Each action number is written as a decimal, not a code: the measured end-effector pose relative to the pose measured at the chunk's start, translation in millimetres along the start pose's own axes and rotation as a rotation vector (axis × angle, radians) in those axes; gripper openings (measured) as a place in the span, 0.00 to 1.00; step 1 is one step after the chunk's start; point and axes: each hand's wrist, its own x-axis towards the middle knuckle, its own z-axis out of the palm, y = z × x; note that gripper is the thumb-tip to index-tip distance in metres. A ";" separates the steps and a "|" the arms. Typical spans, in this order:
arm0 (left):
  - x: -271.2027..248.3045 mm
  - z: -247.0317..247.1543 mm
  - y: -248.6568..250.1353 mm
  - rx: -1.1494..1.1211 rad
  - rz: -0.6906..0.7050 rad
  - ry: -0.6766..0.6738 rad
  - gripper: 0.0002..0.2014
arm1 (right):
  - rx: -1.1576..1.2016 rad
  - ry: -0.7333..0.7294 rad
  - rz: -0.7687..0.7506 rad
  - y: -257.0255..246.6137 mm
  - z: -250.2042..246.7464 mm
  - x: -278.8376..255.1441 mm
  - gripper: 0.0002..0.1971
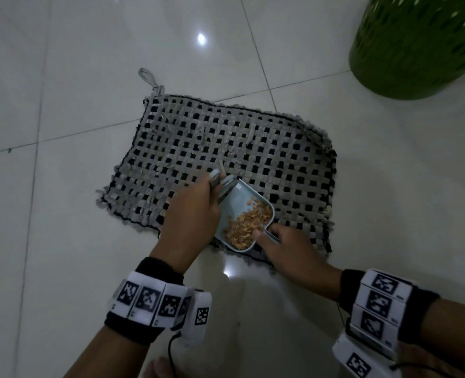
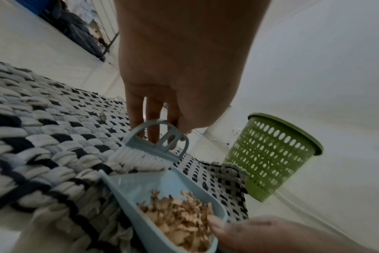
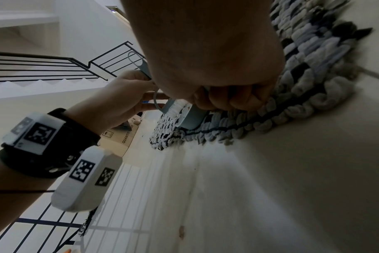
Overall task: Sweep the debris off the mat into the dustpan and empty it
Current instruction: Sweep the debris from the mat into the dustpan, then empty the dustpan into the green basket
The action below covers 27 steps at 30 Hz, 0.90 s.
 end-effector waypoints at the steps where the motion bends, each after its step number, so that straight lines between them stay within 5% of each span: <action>1: -4.6 2.0 2.2 0.012 0.018 -0.012 0.11 | -0.002 0.002 -0.003 -0.3 -0.1 -0.2 0.17; 6: -14.4 1.0 9.9 -0.110 0.049 -0.069 0.11 | -0.007 0.013 -0.028 1.1 0.0 -1.6 0.18; 14: 8.5 -34.6 9.4 -0.320 -0.093 0.149 0.16 | 0.046 -0.006 -0.016 -8.9 -19.7 -4.0 0.12; 27: 68.2 -108.4 135.6 -0.738 0.081 0.014 0.12 | -0.106 0.136 -0.054 -113.4 -169.8 -15.1 0.23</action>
